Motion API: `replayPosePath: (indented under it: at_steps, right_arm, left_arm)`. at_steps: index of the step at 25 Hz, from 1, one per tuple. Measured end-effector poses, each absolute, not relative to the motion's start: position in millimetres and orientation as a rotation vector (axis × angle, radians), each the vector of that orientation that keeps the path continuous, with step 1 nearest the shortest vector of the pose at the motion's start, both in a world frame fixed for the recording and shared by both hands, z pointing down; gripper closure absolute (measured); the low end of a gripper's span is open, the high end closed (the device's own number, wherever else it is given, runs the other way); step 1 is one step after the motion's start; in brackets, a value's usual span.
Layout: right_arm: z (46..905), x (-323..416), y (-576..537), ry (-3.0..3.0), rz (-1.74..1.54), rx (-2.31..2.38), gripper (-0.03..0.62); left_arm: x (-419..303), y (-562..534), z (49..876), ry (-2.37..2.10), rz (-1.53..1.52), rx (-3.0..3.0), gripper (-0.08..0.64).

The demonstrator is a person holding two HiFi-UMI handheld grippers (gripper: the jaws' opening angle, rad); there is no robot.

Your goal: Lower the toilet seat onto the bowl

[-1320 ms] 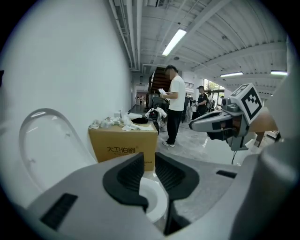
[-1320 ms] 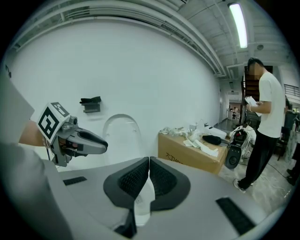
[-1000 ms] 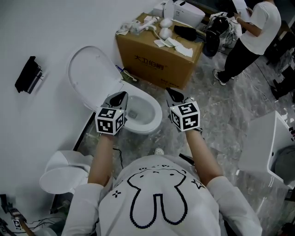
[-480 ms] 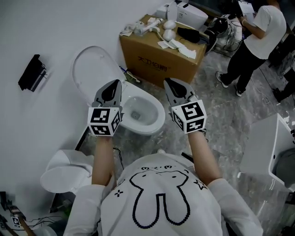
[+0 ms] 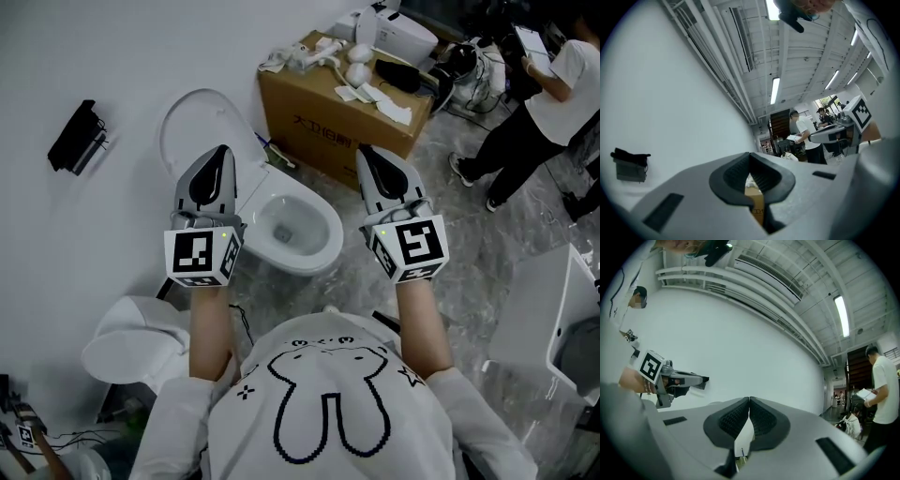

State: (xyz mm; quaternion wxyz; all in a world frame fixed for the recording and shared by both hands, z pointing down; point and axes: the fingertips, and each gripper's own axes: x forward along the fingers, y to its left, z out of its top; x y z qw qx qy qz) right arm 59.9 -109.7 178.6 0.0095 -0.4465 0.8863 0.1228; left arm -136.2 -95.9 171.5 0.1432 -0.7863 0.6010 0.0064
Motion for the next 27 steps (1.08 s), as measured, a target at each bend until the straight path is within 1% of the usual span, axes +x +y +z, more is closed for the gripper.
replayPosePath:
  at_steps: [6, 15, 27]
  right_arm:
    - [161, 67, -112, 2.743, 0.432, -1.408, 0.565]
    - [157, 77, -109, 2.73, 0.425, -1.411, 0.565]
    - [154, 86, -104, 2.728, 0.43, -1.405, 0.565]
  left_arm:
    - [-136, -91, 151, 1.743, 0.052, -2.219, 0.551]
    - [-148, -86, 153, 1.819, -0.007, -2.176, 0.551]
    - [-154, -78, 144, 1.846, 0.0, -2.142, 0.551]
